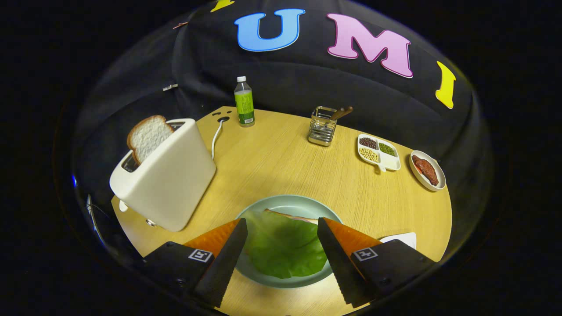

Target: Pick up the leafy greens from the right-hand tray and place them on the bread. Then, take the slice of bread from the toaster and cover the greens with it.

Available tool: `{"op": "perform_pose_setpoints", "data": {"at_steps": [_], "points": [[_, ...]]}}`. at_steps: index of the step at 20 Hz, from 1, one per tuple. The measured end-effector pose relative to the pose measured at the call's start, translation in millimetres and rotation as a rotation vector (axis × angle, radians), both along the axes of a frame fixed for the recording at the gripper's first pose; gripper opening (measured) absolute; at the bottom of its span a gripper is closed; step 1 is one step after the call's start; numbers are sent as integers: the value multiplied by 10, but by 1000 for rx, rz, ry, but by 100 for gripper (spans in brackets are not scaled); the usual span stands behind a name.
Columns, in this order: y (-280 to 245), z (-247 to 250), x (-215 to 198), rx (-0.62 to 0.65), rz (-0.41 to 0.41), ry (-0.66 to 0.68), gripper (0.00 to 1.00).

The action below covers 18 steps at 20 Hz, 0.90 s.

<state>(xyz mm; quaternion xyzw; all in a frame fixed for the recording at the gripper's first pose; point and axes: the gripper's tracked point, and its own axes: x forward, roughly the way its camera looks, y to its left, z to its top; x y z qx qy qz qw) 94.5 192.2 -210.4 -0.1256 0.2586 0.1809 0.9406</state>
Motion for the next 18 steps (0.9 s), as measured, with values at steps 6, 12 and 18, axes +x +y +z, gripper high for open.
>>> {"op": "perform_pose_setpoints", "data": {"at_steps": [6,12,18], "points": [[527,666,-30,40,98,-123,99],[1228,1175,-145,54,242,-219,99],[1886,1287,-239,37,360,-242,99]]}}
